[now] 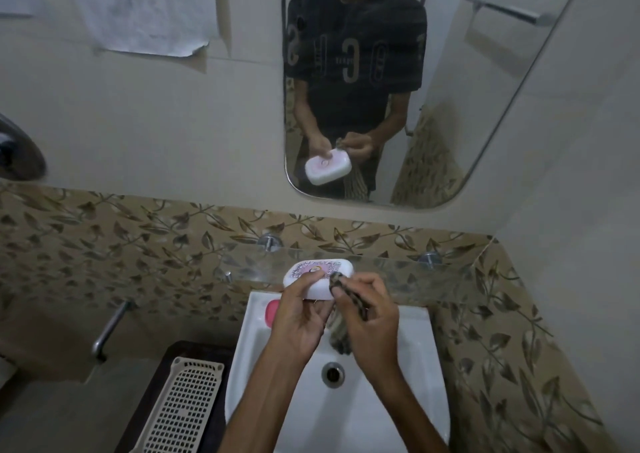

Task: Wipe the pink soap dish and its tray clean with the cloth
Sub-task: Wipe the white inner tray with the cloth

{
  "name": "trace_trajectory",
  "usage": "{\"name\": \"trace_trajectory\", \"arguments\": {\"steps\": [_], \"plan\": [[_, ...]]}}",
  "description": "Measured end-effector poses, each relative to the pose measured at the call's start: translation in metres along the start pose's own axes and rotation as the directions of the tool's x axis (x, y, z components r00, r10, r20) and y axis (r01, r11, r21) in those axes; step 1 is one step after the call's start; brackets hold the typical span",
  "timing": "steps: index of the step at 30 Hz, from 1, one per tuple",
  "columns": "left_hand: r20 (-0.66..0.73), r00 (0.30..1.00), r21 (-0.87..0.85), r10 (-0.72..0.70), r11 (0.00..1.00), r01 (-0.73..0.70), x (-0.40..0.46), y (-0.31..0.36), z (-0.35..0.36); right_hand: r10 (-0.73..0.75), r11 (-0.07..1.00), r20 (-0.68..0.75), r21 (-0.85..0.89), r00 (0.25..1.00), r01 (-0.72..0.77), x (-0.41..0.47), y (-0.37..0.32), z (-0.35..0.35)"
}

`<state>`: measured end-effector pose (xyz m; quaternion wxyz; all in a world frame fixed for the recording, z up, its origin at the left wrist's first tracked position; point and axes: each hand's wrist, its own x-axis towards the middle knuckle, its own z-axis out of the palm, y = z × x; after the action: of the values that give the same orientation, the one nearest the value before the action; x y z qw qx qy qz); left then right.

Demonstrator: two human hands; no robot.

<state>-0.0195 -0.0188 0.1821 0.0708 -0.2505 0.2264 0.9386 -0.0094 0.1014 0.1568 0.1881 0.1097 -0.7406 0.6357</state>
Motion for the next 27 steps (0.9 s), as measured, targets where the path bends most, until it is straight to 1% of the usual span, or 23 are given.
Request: {"name": "trace_trajectory", "arguments": {"steps": [1, 2, 3, 4, 5, 6, 7, 9, 10, 11, 12, 14, 15, 16, 18, 19, 20, 22, 23, 25, 27], "plan": [[0.005, 1.000, -0.004, 0.008, 1.000, -0.008, 0.001, 0.001, 0.000, -0.039, 0.999, 0.011, -0.004, 0.999, 0.039, 0.001, 0.003, 0.001], [-0.005, 1.000, -0.016, 0.014, 1.000, -0.014, 0.002, 0.000, 0.000, 0.002, 1.000, -0.014, 0.019, 1.000, -0.002, 0.009, 0.006, 0.000], [-0.021, 1.000, -0.027, 0.021, 0.999, -0.021, 0.002, 0.000, 0.001, 0.117, 0.990, -0.075, 0.092, 0.990, -0.110, 0.020, 0.007, 0.000], [-0.033, 0.999, -0.031, 0.026, 0.999, -0.027, 0.001, -0.001, 0.001, 0.259, 0.953, -0.123, 0.196, 0.958, -0.232, 0.029, 0.005, -0.001], [-0.039, 0.999, -0.031, 0.028, 0.999, -0.029, 0.000, -0.003, 0.002, 0.354, 0.913, -0.139, 0.266, 0.925, -0.310, 0.033, 0.005, -0.003], [-0.037, 0.999, -0.029, 0.030, 0.999, -0.031, -0.002, -0.004, 0.002, 0.358, 0.914, -0.155, 0.257, 0.921, -0.313, 0.032, 0.004, -0.003], [-0.030, 0.999, -0.025, 0.038, 0.999, -0.038, -0.003, -0.003, 0.002, 0.290, 0.944, -0.149, 0.208, 0.945, -0.257, 0.026, 0.003, -0.002], [-0.027, 0.998, 0.008, 0.060, 0.998, -0.060, -0.002, 0.001, 0.002, 0.057, 0.995, -0.048, 0.085, 0.997, -0.053, 0.003, 0.000, 0.006], [-0.032, 0.997, 0.019, 0.066, 0.998, -0.065, -0.001, 0.001, 0.003, -0.027, 0.999, -0.015, 0.029, 1.000, 0.028, -0.003, 0.003, 0.008], [-0.041, 0.996, 0.020, 0.073, 0.997, -0.072, -0.002, -0.001, 0.004, -0.025, 1.000, -0.015, 0.009, 1.000, 0.025, 0.000, 0.006, 0.008], [-0.051, 0.995, 0.018, 0.088, 0.996, -0.087, -0.003, -0.004, 0.007, 0.041, 0.999, -0.068, 0.020, 0.997, -0.039, 0.007, 0.007, 0.008], [-0.064, 0.989, 0.032, 0.132, 0.991, -0.130, -0.005, -0.012, 0.009, 0.205, 0.978, -0.194, 0.080, 0.959, -0.193, 0.018, 0.005, 0.007], [-0.071, 0.985, 0.044, 0.154, 0.987, -0.152, -0.006, -0.015, 0.009, 0.222, 0.975, -0.217, 0.074, 0.950, -0.211, 0.018, 0.005, 0.008], [-0.080, 0.982, 0.061, 0.171, 0.984, -0.166, -0.006, -0.016, 0.008, 0.183, 0.983, -0.205, 0.043, 0.962, -0.178, 0.013, 0.005, 0.010], [-0.107, 0.981, 0.077, 0.165, 0.985, -0.157, -0.004, -0.016, 0.010, 0.030, 0.999, -0.095, -0.027, 0.995, -0.032, -0.004, 0.005, 0.016], [-0.113, 0.982, 0.071, 0.152, 0.987, -0.144, -0.005, -0.019, 0.011, -0.003, 0.999, -0.062, -0.039, 0.998, 0.001, -0.009, 0.007, 0.019], [-0.107, 0.984, 0.063, 0.140, 0.989, -0.133, -0.007, -0.022, 0.013, 0.030, 0.999, -0.076, -0.016, 0.997, -0.032, -0.009, 0.009, 0.020], [-0.060, 0.992, 0.059, 0.114, 0.992, -0.110, -0.013, -0.027, 0.016, 0.170, 0.984, -0.178, 0.081, 0.969, -0.158, 0.001, 0.009, 0.017], [-0.036, 0.994, 0.068, 0.098, 0.993, -0.096, -0.014, -0.027, 0.015, 0.227, 0.971, -0.199, 0.122, 0.953, -0.205, 0.006, 0.010, 0.015], [0.007, 0.995, 0.091, 0.101, 0.991, -0.101, -0.013, -0.017, 0.008, 0.264, 0.959, -0.173, 0.157, 0.949, -0.238, 0.013, 0.012, 0.008], [0.099, 0.991, 0.120, 0.091, 0.987, -0.103, -0.009, 0.001, 0.001, 0.248, 0.959, -0.107, 0.166, 0.963, -0.229, 0.018, 0.012, -0.001]]}}
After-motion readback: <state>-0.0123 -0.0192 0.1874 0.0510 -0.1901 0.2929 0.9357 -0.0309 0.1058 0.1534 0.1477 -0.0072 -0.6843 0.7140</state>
